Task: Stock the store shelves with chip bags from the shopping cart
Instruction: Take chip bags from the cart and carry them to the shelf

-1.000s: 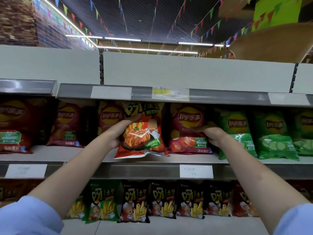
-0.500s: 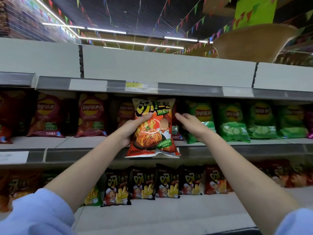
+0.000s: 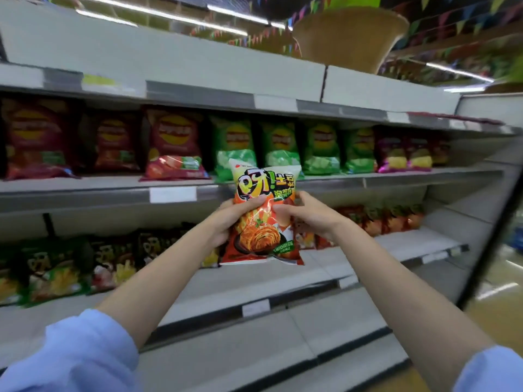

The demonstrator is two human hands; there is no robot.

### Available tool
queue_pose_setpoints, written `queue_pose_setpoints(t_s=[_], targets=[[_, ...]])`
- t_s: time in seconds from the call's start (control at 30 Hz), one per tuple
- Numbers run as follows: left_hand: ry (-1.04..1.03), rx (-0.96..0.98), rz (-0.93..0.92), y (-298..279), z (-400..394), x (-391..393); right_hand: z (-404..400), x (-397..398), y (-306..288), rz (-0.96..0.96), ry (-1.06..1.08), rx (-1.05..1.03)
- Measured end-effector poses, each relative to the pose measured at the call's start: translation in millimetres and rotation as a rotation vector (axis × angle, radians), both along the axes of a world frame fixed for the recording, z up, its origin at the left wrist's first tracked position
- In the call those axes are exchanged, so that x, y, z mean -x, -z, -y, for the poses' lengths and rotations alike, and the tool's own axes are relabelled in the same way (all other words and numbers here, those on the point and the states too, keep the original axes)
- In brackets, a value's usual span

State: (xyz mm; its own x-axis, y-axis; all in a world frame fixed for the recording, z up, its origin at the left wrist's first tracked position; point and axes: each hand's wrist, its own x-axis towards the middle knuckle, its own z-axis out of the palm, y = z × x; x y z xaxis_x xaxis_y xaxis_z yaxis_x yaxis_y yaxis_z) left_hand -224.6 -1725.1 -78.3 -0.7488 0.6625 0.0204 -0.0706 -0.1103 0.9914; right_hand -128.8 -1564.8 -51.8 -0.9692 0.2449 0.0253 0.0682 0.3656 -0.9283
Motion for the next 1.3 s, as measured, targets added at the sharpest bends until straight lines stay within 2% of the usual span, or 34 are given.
queue_pose_setpoints(t_s=[0.13,0.27,0.47,0.9,1.3], targets=[[0.126,-0.005,0.09,30,-52,-28,-45,-42,23,0.071,0.096,0.022],[0.246,0.005,0.09,55,-106,-47,-88,-75,44,0.094,0.191,0.052],[0.307,0.017,0.183,111,-179,-66,-153,-95,103,0.181,0.301,0.125],[0.349,0.167,0.187,166,-349,-4,-311,-44,171,0.199,0.398,0.239],[0.477,0.181,0.278,208,-494,21,-449,-22,213,0.265,0.479,0.275]])
